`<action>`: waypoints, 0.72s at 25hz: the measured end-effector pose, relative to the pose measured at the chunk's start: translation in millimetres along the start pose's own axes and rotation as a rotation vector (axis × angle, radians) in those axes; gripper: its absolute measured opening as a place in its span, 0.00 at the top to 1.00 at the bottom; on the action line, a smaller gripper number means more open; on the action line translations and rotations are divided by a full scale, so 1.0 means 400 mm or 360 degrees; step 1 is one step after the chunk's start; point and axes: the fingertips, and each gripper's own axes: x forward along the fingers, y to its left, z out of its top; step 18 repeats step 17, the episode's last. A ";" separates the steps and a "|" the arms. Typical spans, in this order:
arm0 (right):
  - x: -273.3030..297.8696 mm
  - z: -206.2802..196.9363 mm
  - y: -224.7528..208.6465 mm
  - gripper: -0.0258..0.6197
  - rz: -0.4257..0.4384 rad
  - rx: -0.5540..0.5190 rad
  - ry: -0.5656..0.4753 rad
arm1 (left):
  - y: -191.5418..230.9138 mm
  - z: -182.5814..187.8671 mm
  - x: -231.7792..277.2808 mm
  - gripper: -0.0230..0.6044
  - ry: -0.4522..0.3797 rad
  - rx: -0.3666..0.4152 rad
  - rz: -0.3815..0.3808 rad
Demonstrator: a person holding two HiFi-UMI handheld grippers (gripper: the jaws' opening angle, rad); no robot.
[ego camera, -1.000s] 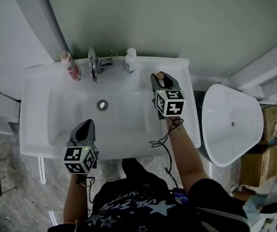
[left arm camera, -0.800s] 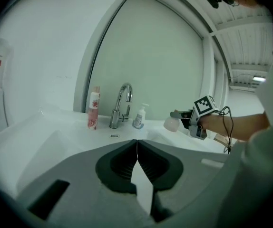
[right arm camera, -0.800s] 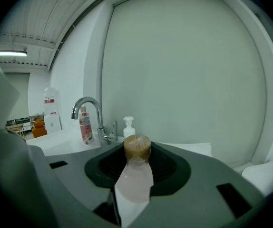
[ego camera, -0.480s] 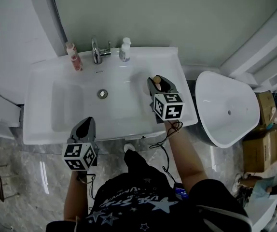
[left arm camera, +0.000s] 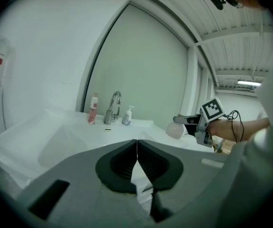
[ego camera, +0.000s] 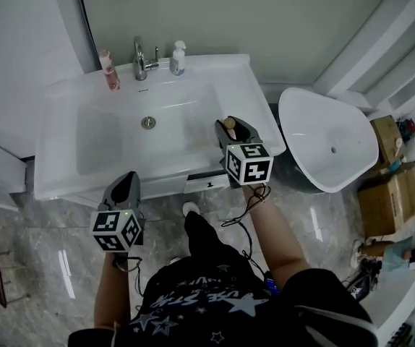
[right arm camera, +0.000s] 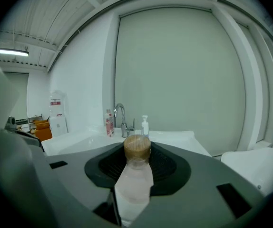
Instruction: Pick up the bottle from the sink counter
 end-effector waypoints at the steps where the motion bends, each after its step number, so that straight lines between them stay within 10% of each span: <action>1: -0.024 -0.006 0.010 0.74 -0.0004 0.0003 -0.0001 | -0.006 -0.007 -0.019 0.93 -0.0001 -0.0003 -0.0005; 18: -0.374 -0.192 0.108 0.74 -0.0078 0.0040 0.0058 | -0.136 -0.172 -0.286 0.93 0.0034 -0.0017 -0.0067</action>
